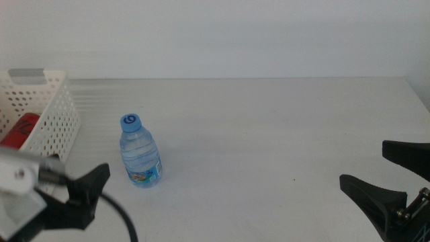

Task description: Use arms to grab the bottles and put them into the dustbin to the left of the table.

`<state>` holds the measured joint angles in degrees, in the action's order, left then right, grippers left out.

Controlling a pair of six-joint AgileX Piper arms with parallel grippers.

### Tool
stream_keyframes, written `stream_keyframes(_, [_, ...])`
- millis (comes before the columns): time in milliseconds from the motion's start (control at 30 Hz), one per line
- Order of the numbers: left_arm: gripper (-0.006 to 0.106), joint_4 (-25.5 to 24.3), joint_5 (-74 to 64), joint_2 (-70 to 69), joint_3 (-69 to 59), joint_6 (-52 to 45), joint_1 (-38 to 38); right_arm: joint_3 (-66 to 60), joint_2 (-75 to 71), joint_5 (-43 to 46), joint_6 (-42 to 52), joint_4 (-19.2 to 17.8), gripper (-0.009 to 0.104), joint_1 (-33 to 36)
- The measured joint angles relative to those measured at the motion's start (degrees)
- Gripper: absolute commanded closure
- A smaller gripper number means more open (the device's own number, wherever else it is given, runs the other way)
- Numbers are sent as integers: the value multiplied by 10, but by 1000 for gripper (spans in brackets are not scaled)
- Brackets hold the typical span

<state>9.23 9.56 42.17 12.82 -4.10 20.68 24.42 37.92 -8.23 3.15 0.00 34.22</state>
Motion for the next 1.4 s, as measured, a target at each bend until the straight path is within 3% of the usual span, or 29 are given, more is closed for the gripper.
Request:
stream_keyframes(267, [10,-6,162,44,-79,7,33,0,0,0,0,0,27,0])
stream_keyframes(933, [10,-74,407,338,-27,41,36,0,0,0,0,0,27,0])
stream_keyframes(1400, [10,-54,503,492,26,62,36,0,0,0,0,0,27,0])
